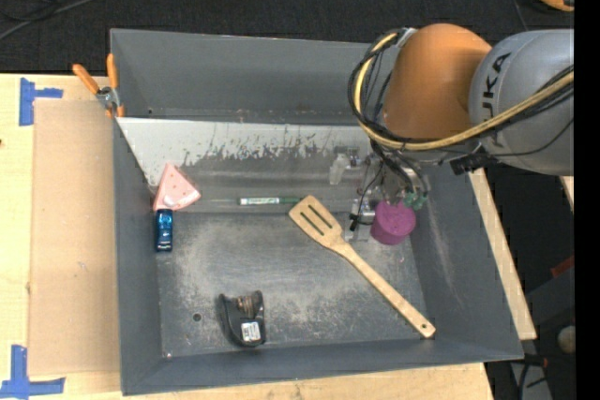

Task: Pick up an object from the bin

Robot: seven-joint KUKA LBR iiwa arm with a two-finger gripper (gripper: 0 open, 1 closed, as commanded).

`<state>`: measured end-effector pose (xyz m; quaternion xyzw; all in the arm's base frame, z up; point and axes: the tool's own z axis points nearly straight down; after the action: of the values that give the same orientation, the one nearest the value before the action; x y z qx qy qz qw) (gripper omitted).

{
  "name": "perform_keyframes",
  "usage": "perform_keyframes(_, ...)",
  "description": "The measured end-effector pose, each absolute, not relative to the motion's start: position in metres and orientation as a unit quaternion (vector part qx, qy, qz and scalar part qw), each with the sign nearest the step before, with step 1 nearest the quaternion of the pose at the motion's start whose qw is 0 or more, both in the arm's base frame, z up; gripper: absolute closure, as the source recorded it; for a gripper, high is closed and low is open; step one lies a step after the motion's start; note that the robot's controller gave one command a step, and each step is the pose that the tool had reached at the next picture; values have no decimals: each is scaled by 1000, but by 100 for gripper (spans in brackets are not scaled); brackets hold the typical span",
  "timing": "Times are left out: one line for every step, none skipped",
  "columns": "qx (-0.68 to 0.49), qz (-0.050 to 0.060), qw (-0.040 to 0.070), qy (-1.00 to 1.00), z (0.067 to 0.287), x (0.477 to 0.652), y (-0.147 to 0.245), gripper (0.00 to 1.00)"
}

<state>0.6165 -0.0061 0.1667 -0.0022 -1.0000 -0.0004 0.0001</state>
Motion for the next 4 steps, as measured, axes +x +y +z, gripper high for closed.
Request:
perform_keyframes(-36, -1, -1, -999, 110, 618, -18, 0)
perform_keyframes(-71, -1, -2, -997, 67, 607, -21, 0)
perform_keyframes(18, -3, -1, -1000, 71, 617, -16, 100)
perform_keyframes(18, -3, -1, -1000, 71, 617, -17, 100)
